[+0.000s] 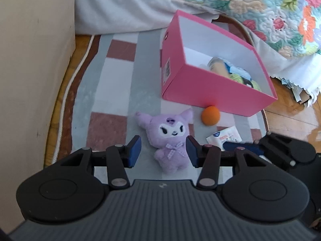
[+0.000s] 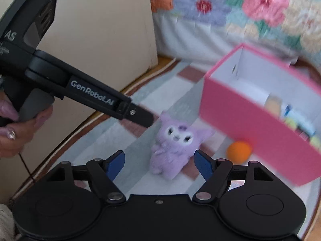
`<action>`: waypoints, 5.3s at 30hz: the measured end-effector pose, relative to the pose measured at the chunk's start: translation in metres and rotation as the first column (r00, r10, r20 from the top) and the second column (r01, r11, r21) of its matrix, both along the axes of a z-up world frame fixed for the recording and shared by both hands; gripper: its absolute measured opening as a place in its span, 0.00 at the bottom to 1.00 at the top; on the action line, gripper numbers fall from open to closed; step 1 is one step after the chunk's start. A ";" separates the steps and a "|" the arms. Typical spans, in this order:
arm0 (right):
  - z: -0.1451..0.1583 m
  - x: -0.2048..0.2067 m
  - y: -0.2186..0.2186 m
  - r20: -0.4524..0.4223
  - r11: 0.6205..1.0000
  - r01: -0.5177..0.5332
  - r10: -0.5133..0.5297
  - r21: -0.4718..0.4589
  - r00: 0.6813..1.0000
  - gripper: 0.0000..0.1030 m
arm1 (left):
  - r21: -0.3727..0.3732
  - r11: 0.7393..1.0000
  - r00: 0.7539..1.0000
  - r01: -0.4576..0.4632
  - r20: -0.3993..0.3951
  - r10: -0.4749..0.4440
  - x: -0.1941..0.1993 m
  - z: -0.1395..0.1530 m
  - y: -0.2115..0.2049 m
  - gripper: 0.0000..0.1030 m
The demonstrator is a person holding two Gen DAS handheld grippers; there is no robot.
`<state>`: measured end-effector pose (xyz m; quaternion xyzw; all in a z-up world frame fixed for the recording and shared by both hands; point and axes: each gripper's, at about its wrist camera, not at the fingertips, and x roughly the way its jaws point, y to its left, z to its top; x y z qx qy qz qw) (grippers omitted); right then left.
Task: Organize objects
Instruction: 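Move the open right gripper toward the purple plush toy, then lower the right gripper over the plush toy's head and close on it, then lift the plush toy with the right gripper and release it into the pink box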
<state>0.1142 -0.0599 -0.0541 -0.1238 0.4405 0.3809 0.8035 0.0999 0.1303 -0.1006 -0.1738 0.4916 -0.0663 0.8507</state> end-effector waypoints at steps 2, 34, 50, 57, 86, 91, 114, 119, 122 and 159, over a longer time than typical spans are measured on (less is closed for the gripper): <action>-0.006 0.002 0.005 -0.043 1.000 -0.010 0.011 0.010 0.999 0.78 | -0.008 1.000 1.000 -0.008 0.000 0.008 0.001 -0.009 0.001 0.46; -0.078 0.006 0.003 0.013 0.992 0.081 -0.083 0.102 0.996 0.77 | -0.047 0.995 0.994 -0.086 -0.074 0.083 0.027 -0.069 -0.029 0.46; -0.082 0.001 0.001 0.080 0.995 0.079 -0.084 0.065 0.993 0.53 | -0.004 0.983 0.981 -0.182 -0.066 0.182 0.034 -0.075 -0.061 0.31; -0.079 -0.003 0.002 0.076 0.995 0.060 -0.066 0.079 0.995 0.48 | -0.018 0.985 0.982 -0.170 -0.083 0.168 0.025 -0.069 -0.062 0.28; -0.088 -0.022 -0.003 -0.240 0.968 0.117 -0.062 0.223 0.969 0.69 | -0.143 0.958 0.963 -0.248 -0.141 0.228 -0.004 -0.060 -0.046 0.24; -0.087 -0.020 -0.039 -0.145 0.980 0.096 -0.071 0.174 0.987 0.44 | -0.147 0.959 0.965 -0.244 -0.131 0.226 -0.007 -0.059 -0.043 0.24; -0.007 -0.069 -0.052 0.191 0.988 0.076 -0.102 0.136 0.976 0.41 | -0.110 0.993 0.998 -0.046 0.045 0.052 -0.032 0.042 -0.076 0.23; 0.015 -0.068 -0.062 0.228 0.984 0.107 -0.138 0.145 0.964 0.41 | -0.063 0.998 0.996 0.026 0.088 -0.020 -0.028 0.073 -0.092 0.23; 0.031 -0.058 -0.065 0.247 0.979 0.124 -0.162 0.161 0.955 0.41 | -0.044 0.998 0.992 0.050 0.118 -0.044 -0.017 0.094 -0.097 0.24; -0.025 0.162 -0.034 -0.027 0.961 0.239 -0.237 0.140 0.971 0.27 | 0.190 0.977 0.995 0.099 0.001 -0.101 0.189 0.028 -0.098 0.23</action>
